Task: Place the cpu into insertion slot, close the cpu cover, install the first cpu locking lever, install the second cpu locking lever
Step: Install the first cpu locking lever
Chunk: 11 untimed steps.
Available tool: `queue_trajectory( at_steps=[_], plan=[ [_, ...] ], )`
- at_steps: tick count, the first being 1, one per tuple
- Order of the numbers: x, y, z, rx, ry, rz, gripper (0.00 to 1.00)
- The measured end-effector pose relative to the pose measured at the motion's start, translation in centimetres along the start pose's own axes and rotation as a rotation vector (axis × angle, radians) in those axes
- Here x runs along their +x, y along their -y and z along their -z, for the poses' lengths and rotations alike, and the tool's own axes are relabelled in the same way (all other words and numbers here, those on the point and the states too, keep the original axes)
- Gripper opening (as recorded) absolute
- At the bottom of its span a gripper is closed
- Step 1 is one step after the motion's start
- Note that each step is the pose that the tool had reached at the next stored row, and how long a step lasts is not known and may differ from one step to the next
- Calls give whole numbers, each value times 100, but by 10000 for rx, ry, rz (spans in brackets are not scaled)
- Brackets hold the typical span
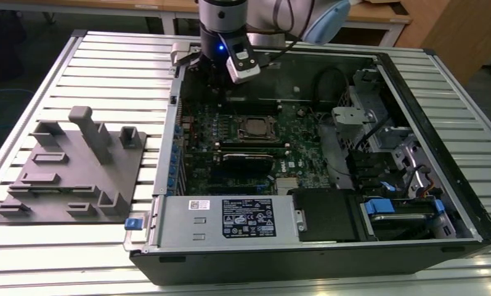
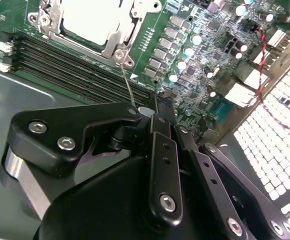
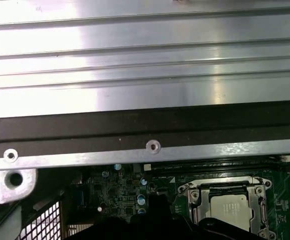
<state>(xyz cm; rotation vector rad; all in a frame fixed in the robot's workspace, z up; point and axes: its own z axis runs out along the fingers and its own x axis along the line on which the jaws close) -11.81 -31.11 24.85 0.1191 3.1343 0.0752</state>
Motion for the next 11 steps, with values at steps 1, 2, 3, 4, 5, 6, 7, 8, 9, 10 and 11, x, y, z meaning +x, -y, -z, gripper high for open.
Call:
queue_trajectory(
  at_steps=[1,2,3,4,5,6,7,8,9,10,11],
  plan=[
    [-10,-4,0,0,0,0,11],
    [-21,-7,0,1,0,-1,11],
    [-34,-11,0,0,0,0,11],
    [-48,-15,-1,0,0,0,11],
    [-61,-18,-1,0,0,0,11],
    [-75,-22,-1,0,0,0,11],
    [-88,-25,-1,0,0,1,11],
    [-98,-26,-1,0,0,1,11],
    [-107,-28,-1,0,-1,0,11],
    [-111,-28,-1,2,-1,0,11],
    [-111,-28,-1,1,-1,-1,11]
  ],
)
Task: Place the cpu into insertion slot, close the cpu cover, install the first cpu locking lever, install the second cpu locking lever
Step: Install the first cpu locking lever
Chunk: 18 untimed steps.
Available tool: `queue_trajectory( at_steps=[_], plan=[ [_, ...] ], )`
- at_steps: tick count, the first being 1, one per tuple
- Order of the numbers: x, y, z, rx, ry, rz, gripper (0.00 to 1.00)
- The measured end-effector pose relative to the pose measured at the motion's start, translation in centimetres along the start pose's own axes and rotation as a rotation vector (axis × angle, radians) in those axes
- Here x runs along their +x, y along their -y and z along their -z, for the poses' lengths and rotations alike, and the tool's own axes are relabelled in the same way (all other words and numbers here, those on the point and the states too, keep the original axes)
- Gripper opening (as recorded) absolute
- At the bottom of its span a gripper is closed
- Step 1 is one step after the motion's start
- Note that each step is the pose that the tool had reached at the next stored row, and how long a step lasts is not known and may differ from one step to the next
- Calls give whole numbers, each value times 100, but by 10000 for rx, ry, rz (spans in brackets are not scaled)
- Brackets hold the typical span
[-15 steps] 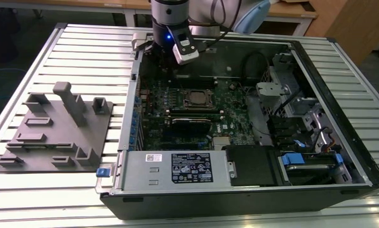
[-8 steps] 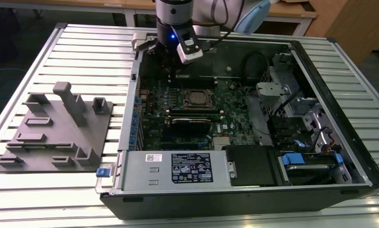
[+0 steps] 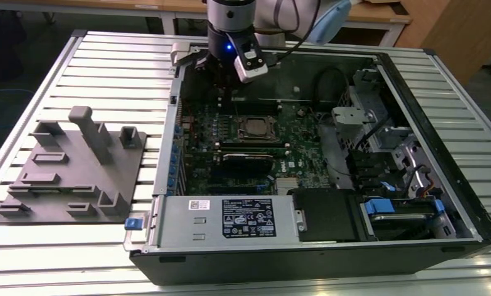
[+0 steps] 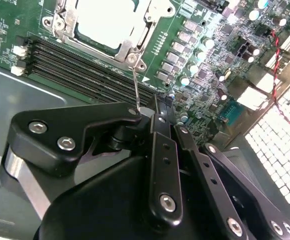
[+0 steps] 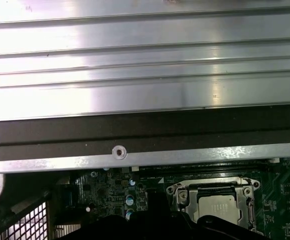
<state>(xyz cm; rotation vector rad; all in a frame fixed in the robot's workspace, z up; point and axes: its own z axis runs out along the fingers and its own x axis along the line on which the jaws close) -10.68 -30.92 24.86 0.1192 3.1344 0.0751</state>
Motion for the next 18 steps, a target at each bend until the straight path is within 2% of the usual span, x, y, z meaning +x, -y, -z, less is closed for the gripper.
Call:
queue_trajectory(
  at_steps=[1,3,13,15,18],
  plan=[
    [0,0,0,-1,1,-1,11],
    [-65,-5,-1,0,0,1,11],
    [-82,-7,-1,-1,1,1,11],
    [-118,-9,-2,-1,0,1,11],
    [-124,-10,-2,-1,1,1,11]
  ],
)
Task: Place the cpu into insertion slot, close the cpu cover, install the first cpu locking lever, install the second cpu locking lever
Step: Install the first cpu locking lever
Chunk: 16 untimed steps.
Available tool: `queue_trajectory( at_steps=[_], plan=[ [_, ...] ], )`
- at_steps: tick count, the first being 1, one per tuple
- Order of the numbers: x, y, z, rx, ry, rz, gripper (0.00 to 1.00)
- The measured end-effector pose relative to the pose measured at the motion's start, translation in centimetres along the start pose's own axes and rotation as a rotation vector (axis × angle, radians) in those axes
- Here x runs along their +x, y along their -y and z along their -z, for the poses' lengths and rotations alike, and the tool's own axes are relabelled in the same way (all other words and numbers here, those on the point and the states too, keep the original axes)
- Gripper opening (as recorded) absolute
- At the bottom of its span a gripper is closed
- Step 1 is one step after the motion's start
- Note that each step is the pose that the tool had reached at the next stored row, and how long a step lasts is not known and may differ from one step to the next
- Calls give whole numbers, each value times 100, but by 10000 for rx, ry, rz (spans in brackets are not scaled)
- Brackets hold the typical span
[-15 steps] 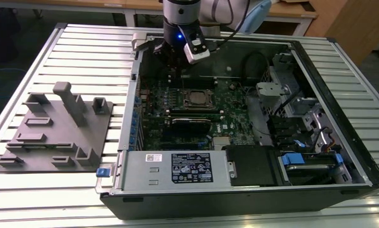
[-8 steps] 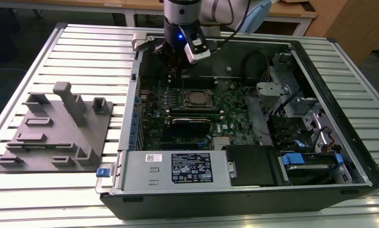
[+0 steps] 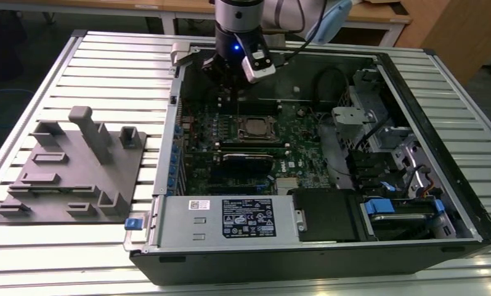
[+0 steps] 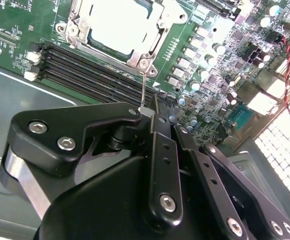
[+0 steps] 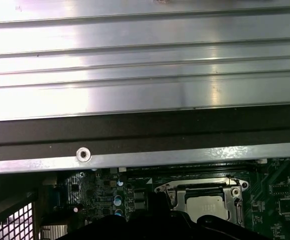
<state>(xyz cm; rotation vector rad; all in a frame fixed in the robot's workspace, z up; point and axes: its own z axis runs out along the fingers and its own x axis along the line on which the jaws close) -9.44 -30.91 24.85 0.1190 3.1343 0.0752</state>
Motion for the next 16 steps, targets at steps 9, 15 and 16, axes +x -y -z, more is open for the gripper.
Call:
queue_trajectory(
  at_steps=[9,15,16],
  plan=[
    [-35,-3,0,1,0,-1,11],
    [-61,-5,0,0,0,-1,11],
    [-64,-5,0,0,0,0,11]
  ],
)
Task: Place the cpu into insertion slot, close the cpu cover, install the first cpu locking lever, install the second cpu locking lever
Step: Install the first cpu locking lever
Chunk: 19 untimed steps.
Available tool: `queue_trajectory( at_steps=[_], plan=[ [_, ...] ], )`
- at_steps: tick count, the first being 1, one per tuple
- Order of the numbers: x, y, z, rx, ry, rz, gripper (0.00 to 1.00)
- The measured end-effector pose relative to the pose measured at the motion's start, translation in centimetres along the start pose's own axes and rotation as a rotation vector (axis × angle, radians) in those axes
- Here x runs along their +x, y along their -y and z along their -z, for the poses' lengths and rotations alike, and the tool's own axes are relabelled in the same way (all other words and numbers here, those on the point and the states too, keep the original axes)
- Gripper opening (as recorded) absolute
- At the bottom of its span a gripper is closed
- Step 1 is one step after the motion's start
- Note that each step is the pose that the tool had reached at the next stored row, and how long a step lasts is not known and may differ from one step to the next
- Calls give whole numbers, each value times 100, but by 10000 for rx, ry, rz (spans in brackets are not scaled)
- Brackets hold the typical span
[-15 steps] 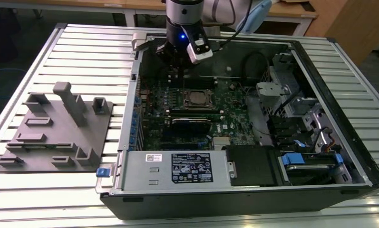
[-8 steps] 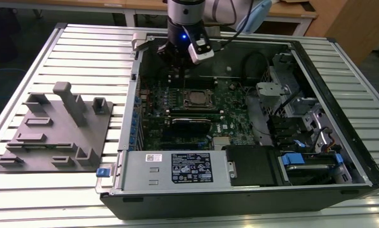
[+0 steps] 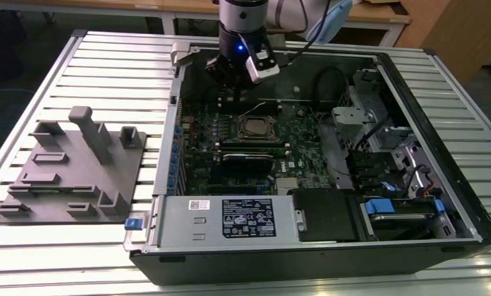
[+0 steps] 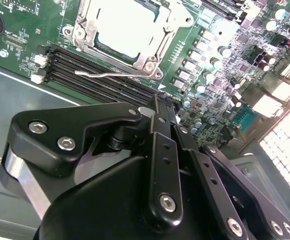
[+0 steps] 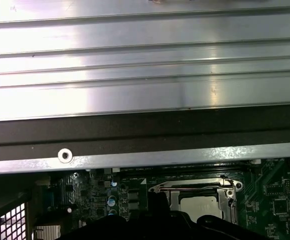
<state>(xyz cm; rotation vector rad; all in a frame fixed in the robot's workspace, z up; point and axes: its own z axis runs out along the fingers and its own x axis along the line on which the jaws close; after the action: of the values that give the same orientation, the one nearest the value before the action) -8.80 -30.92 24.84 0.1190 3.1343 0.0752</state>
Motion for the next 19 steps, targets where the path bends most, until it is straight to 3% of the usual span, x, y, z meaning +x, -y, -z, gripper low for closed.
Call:
queue_trajectory(
  at_steps=[14,17,19],
  plan=[
    [-7,1,-1,-13,-1,1,11],
    [-8,12,-9,-117,-9,-1,11],
    [-10,24,-19,-243,-19,-5,11]
  ],
)
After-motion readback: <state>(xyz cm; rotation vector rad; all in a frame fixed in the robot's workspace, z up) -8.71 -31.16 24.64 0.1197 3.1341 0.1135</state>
